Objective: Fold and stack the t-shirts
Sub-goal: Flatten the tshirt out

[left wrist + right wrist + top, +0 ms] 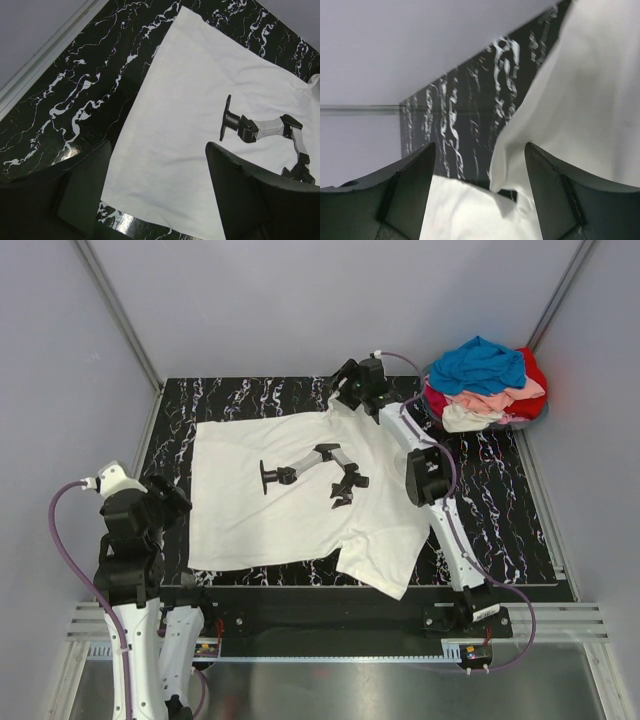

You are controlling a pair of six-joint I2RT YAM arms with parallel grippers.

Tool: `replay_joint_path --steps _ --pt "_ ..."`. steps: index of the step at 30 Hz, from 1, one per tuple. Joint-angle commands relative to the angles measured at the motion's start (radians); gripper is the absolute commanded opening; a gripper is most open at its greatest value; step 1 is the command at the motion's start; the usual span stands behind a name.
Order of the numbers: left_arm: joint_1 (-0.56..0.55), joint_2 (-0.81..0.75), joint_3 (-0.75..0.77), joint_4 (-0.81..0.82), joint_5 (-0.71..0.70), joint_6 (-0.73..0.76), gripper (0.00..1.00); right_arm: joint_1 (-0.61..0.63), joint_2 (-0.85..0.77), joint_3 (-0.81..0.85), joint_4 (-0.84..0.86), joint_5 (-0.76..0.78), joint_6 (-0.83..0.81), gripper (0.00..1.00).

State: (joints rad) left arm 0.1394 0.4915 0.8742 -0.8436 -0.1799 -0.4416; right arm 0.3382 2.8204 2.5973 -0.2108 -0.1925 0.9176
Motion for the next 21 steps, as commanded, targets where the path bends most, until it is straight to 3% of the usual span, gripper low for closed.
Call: replay_joint_path --steps 1,3,6,9,14,17,21 --pt "0.006 -0.016 -0.007 0.049 -0.006 0.015 0.81 0.027 0.081 0.092 0.259 0.1 0.067 0.79" --pt "0.014 -0.016 -0.009 0.051 -0.004 0.017 0.81 0.025 0.134 0.191 0.361 0.149 0.098 0.78" --pt "0.031 -0.018 -0.009 0.052 0.002 0.018 0.8 0.024 0.163 0.267 0.376 0.165 0.008 0.82" --pt "0.054 -0.018 -0.014 0.061 0.019 0.023 0.8 0.025 -0.031 -0.01 0.439 0.153 -0.114 0.91" --pt "0.062 -0.004 -0.014 0.063 0.022 0.023 0.8 0.019 -0.275 -0.094 0.277 0.123 -0.252 0.99" --pt "0.065 0.016 -0.012 0.061 0.025 0.023 0.8 0.018 -0.494 -0.303 0.187 0.148 -0.289 1.0" --pt "0.063 0.039 -0.011 0.061 0.033 0.026 0.79 0.018 -0.813 -0.77 0.07 0.286 -0.278 1.0"
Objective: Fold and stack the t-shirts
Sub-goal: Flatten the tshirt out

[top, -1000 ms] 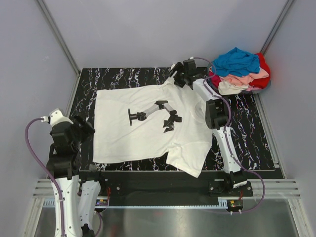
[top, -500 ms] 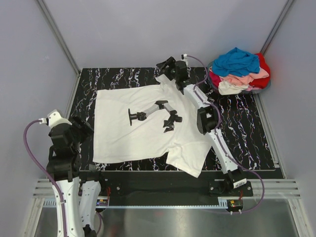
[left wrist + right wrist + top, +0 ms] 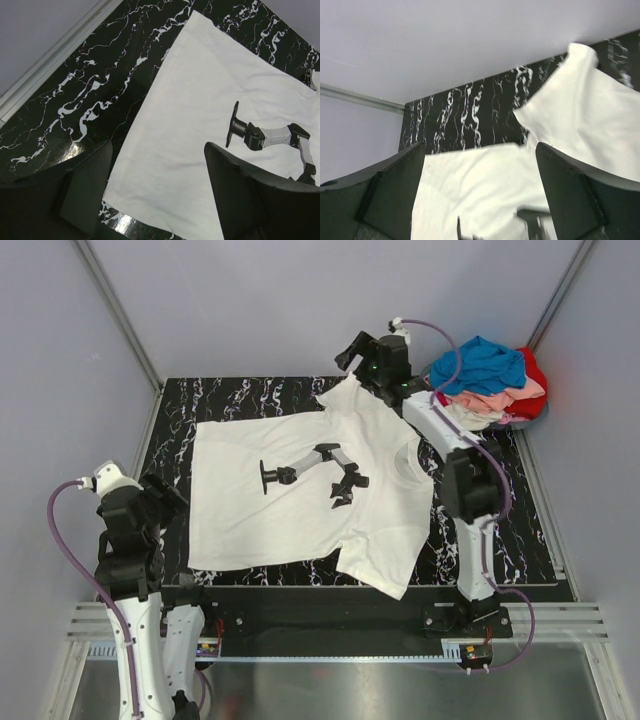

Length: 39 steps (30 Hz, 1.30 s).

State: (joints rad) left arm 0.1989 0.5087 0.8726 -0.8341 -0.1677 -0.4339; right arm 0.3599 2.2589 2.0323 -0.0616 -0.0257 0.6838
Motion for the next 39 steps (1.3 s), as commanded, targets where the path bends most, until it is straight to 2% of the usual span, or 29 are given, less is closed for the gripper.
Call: replay_joint_path --steps 1,3,5,8,10,12,13,14,15,16,18,20,21,22,23,27,30,35,39 --pt "0.005 0.028 -0.009 0.052 0.025 0.018 0.79 -0.004 -0.357 -0.274 -0.116 0.142 -0.03 1.0" --pt "0.005 0.062 -0.009 0.053 0.036 0.018 0.79 -0.004 -0.458 -0.445 -0.247 0.191 -0.001 1.0" --pt "-0.001 0.117 -0.006 0.052 0.046 0.015 0.79 -0.001 -0.591 -0.541 -0.341 0.198 0.026 1.0" --pt "-0.032 0.203 0.012 0.012 0.103 0.006 0.76 0.028 -0.769 -0.751 -0.574 0.28 0.075 0.99" --pt "-0.079 0.237 0.031 -0.026 0.049 -0.055 0.75 0.091 -0.908 -0.842 -0.604 0.299 0.112 0.99" --pt "-0.221 0.284 0.046 -0.107 -0.033 -0.115 0.75 0.157 -0.981 -0.933 -0.66 0.3 0.146 0.98" --pt "-0.281 0.306 0.049 -0.134 -0.085 -0.185 0.76 0.238 -1.031 -0.954 -0.684 0.306 0.189 0.98" --pt "-0.408 0.362 0.052 -0.161 -0.099 -0.222 0.77 0.293 -1.044 -0.989 -0.726 0.319 0.218 0.98" --pt "-0.473 0.393 0.054 -0.201 -0.108 -0.259 0.77 0.341 -1.062 -1.003 -0.741 0.355 0.249 0.98" --pt "-0.587 0.442 0.054 -0.221 -0.149 -0.343 0.78 0.434 -1.067 -1.018 -0.747 0.369 0.299 0.99" --pt "-0.663 0.464 0.022 -0.258 -0.191 -0.425 0.82 0.491 -1.061 -1.066 -0.739 0.398 0.339 1.0" --pt "-0.65 0.426 -0.053 -0.209 -0.087 -0.477 0.86 0.549 -1.049 -1.092 -0.71 0.389 0.356 1.0" --pt "-0.63 0.404 -0.143 -0.136 -0.034 -0.491 0.86 0.568 -1.041 -1.115 -0.674 0.376 0.355 1.0" --pt "-0.603 0.372 -0.185 -0.107 0.044 -0.529 0.86 0.582 -1.039 -1.123 -0.658 0.371 0.353 1.0" --pt "-0.598 0.361 -0.222 -0.074 0.063 -0.551 0.86 0.612 -1.041 -1.139 -0.634 0.375 0.352 1.0" --pt "-0.589 0.332 -0.331 -0.062 0.065 -0.623 0.87 0.636 -1.075 -1.185 -0.609 0.403 0.367 1.0" --pt "-0.575 0.317 -0.343 -0.108 0.059 -0.675 0.89 0.634 -1.108 -1.245 -0.577 0.429 0.37 1.0" --pt "-0.443 0.222 -0.412 -0.138 0.083 -0.753 0.88 0.636 -1.167 -1.342 -0.531 0.458 0.405 1.0" --pt "-0.423 0.243 -0.419 -0.146 0.013 -0.804 0.86 0.634 -1.223 -1.389 -0.48 0.458 0.405 1.0"
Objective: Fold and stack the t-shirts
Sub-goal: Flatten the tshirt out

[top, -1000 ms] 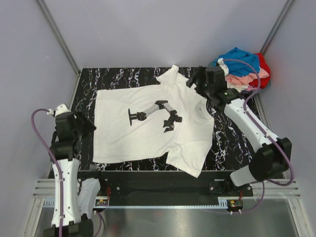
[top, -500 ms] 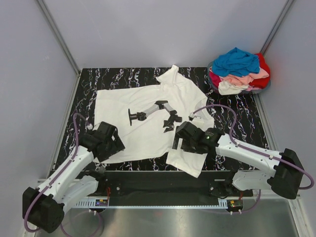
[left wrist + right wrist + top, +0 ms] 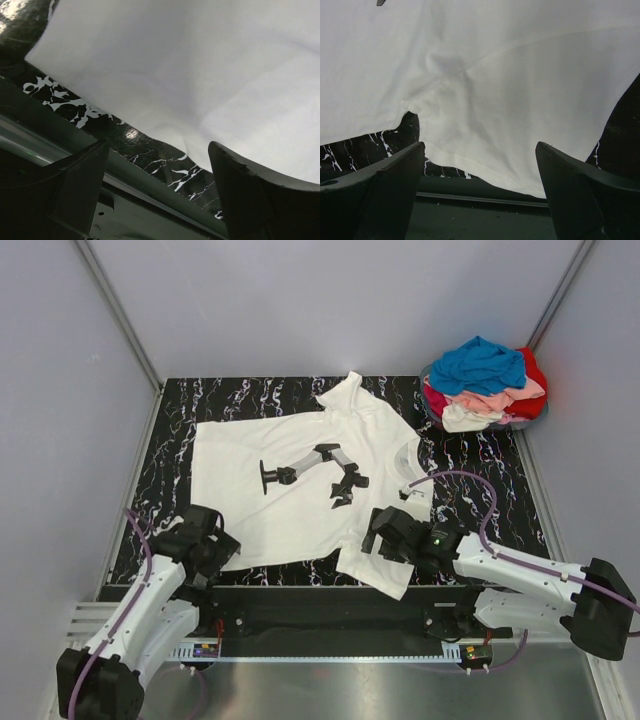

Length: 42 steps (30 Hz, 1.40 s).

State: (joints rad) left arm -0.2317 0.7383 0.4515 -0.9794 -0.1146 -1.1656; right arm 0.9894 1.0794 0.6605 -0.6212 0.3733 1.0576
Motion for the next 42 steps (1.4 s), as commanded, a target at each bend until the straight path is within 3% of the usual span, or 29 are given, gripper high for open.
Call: replay_joint_path --steps 1,6,13,16,17,19,20,21,24,26,29,32,33,37,42 --pt "0.015 0.015 0.004 -0.005 -0.072 -0.095 0.86 0.006 -0.049 -0.022 0.087 0.053 0.027 1.0" --pt "0.058 -0.03 0.0 -0.01 -0.172 -0.152 0.82 0.006 -0.039 -0.021 0.094 0.041 0.013 1.0" --pt "0.075 0.088 0.004 0.031 -0.258 -0.149 0.7 0.005 -0.088 -0.044 0.083 0.056 0.031 1.0" --pt "0.089 0.111 -0.042 0.105 -0.258 -0.126 0.58 0.006 -0.144 -0.052 0.028 0.072 0.065 1.0" --pt "0.089 0.115 -0.039 0.105 -0.267 -0.129 0.48 0.006 -0.174 -0.053 0.006 0.072 0.09 1.0" --pt "0.094 0.113 -0.039 0.113 -0.293 -0.115 0.38 0.005 -0.197 -0.033 -0.094 0.078 0.122 1.0" --pt "0.094 0.11 -0.042 0.117 -0.303 -0.106 0.25 0.005 -0.203 -0.024 -0.136 0.079 0.151 1.0" --pt "0.095 0.101 -0.045 0.12 -0.322 -0.103 0.19 0.006 -0.199 -0.015 -0.178 0.078 0.195 1.0" --pt "0.094 0.064 -0.059 0.127 -0.349 -0.109 0.0 0.005 -0.1 0.019 -0.248 -0.008 0.196 1.0" --pt "0.094 0.035 -0.076 0.149 -0.346 -0.098 0.0 0.028 0.032 0.054 -0.282 -0.08 0.168 1.0" --pt "0.095 -0.014 -0.083 0.156 -0.341 -0.091 0.0 0.078 0.152 0.129 -0.385 -0.068 0.168 1.0" --pt "0.097 -0.036 -0.057 0.156 -0.333 -0.071 0.0 0.081 0.201 0.145 -0.439 -0.085 0.148 0.97" --pt "0.097 -0.037 -0.048 0.156 -0.333 -0.059 0.0 0.081 0.208 0.139 -0.437 -0.099 0.145 0.91" --pt "0.097 -0.031 -0.014 0.156 -0.335 -0.042 0.0 0.08 0.221 0.062 -0.365 -0.165 0.145 0.82" --pt "0.098 -0.048 -0.005 0.15 -0.329 -0.031 0.0 0.027 0.237 0.027 -0.287 -0.214 0.09 0.79"
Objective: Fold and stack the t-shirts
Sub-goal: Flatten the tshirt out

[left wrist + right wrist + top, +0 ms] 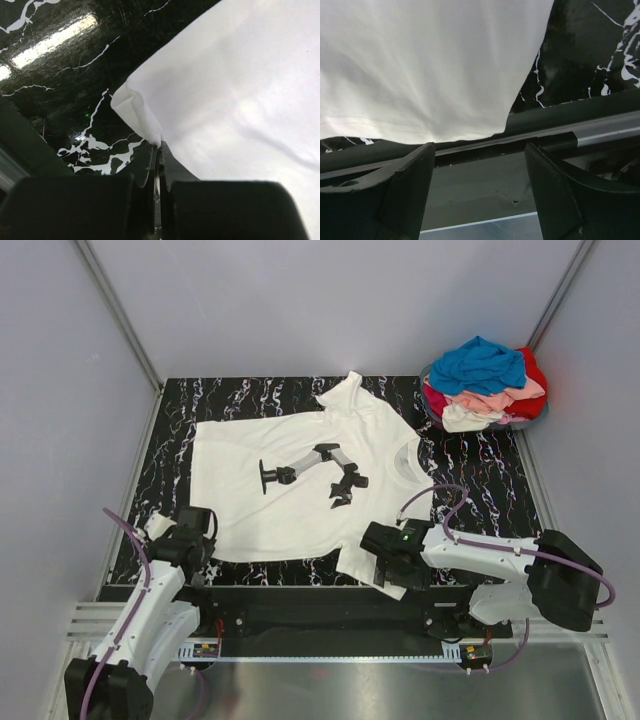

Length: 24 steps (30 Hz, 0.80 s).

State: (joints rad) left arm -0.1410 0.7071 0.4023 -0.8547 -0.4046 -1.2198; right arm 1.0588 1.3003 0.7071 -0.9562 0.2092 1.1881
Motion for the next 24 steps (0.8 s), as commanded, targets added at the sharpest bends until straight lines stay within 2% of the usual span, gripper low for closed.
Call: replay_joint_path --steps 1,3,6,10,12,13,14,15,18,21,22,24 --pt "0.007 -0.021 0.05 0.02 -0.039 0.025 0.0 -0.072 0.016 -0.046 0.097 -0.091 -0.068 0.78" --pt "0.007 -0.027 0.053 0.022 -0.031 0.023 0.0 -0.091 0.008 -0.044 0.102 -0.079 -0.088 0.69" --pt "0.007 -0.024 0.058 0.031 -0.022 0.025 0.0 -0.091 0.051 -0.023 0.086 -0.053 -0.067 0.68" --pt "0.007 -0.021 0.072 0.017 -0.026 0.037 0.0 -0.088 0.115 0.031 0.085 0.016 -0.091 0.61" --pt "0.007 -0.029 0.075 0.006 -0.031 0.043 0.0 -0.108 0.163 0.017 0.152 -0.035 -0.129 0.56" --pt "0.007 -0.034 0.079 -0.001 -0.033 0.045 0.0 -0.132 0.187 -0.051 0.275 -0.142 -0.14 0.52" --pt "0.007 -0.043 0.081 -0.004 -0.033 0.049 0.0 -0.169 0.242 -0.061 0.289 -0.152 -0.154 0.46" --pt "0.007 -0.049 0.082 -0.01 -0.039 0.049 0.0 -0.169 0.251 -0.055 0.277 -0.139 -0.165 0.44" --pt "0.007 -0.069 0.082 -0.02 -0.048 0.054 0.0 -0.171 0.232 -0.054 0.278 -0.114 -0.185 0.45" --pt "0.007 -0.064 0.087 -0.018 -0.043 0.054 0.0 -0.178 0.251 -0.063 0.313 -0.114 -0.203 0.52" --pt "0.007 -0.061 0.09 -0.017 -0.04 0.055 0.0 -0.178 0.257 -0.064 0.339 -0.107 -0.211 0.59" --pt "0.007 -0.058 0.092 -0.018 -0.034 0.059 0.0 -0.178 0.258 -0.054 0.332 -0.076 -0.216 0.61"
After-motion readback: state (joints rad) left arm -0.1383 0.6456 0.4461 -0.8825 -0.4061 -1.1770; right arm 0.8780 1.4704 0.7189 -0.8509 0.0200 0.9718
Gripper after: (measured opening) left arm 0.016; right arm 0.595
